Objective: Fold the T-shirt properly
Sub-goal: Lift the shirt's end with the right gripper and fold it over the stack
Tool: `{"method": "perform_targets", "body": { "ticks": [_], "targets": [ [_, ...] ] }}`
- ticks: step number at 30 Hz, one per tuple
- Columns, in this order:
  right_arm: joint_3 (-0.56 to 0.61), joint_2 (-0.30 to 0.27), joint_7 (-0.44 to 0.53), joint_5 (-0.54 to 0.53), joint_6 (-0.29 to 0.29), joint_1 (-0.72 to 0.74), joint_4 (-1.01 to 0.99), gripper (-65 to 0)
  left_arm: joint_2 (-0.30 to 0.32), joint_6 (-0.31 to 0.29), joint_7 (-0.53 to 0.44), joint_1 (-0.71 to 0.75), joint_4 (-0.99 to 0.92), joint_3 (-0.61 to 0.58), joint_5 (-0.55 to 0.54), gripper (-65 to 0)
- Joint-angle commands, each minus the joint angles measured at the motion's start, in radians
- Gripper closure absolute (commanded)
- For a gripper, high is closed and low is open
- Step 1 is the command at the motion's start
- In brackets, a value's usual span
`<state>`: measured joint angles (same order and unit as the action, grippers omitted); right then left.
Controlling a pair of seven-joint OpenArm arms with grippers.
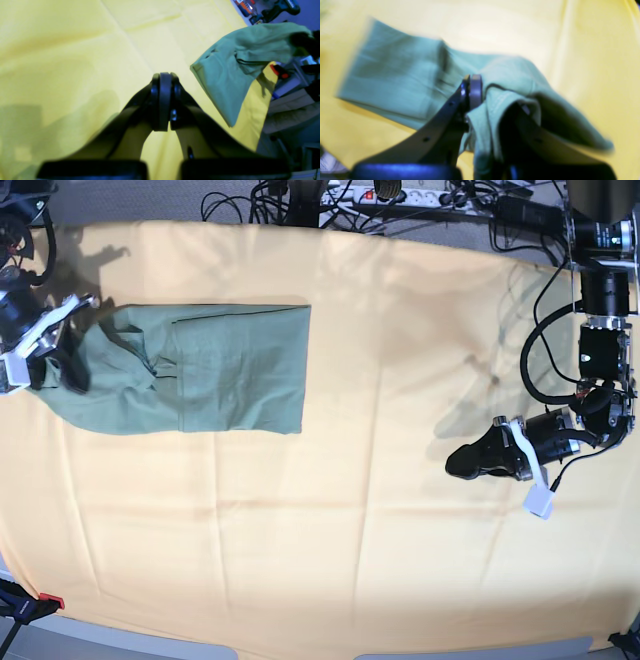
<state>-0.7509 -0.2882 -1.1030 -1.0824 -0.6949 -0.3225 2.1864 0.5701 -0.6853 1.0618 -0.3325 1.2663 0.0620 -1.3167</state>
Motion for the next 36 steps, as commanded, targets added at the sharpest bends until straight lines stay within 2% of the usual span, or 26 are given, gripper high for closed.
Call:
{"method": "perform_targets", "body": {
  "ticks": [1,3,5,8,20,24,25,28,29,34,36],
  "targets": [
    [-0.008,0.001,0.033,-0.060,-0.003,0.004,0.042,0.0,0.017,-0.002,-0.023,-0.025,0.014,0.007,-0.027,0.0],
    [-0.001,0.030,0.035,-0.130,-0.003,0.007,0.077,0.0,0.017,-0.002,-0.023,-0.025,0.014,0.007,-0.027,0.0],
    [0.035,0.051,0.035,-0.149,-0.003,0.011,0.082,0.0,0.016,-0.002,-0.023,-0.025,0.014,0.007,-0.027,0.0],
    [0.142,0.077,0.038,-0.065,-0.003,0.016,0.076,0.0,0.013,-0.002,-0.023,-0.025,0.014,0.006,-0.027,0.0],
    [0.618,0.077,0.095,0.237,-0.003,0.072,0.048,0.0,0.014,-0.002,-0.023,-0.025,0.014,0.006,-0.027,0.0],
    [0.737,0.077,0.189,0.401,-0.003,0.105,-0.014,0.0,0.014,-0.002,-0.023,-0.025,0.014,0.006,-0.027,0.0],
    [0.763,0.077,0.197,0.412,-0.003,0.116,-0.037,-3.9,0.014,-0.002,-0.023,-0.025,0.014,0.006,-0.027,0.0],
    [0.829,0.077,0.194,0.410,-0.003,0.155,-0.095,-37.6,0.014,-0.002,-0.023,-0.025,0.014,0.006,-0.027,0.0],
    [0.851,0.077,0.194,0.410,-0.003,0.166,-0.103,-43.9,0.014,-0.002,-0.023,-0.025,0.014,0.007,-0.027,0.0],
    [0.916,0.077,0.128,0.409,-0.003,0.231,-0.102,-45.3,0.014,-0.002,-0.023,-0.025,0.014,0.007,-0.027,0.0],
    [0.915,0.077,0.112,0.375,-0.003,0.245,-0.097,-45.2,0.014,-0.002,-0.023,-0.025,0.014,0.006,-0.027,0.0]
  ]
}}
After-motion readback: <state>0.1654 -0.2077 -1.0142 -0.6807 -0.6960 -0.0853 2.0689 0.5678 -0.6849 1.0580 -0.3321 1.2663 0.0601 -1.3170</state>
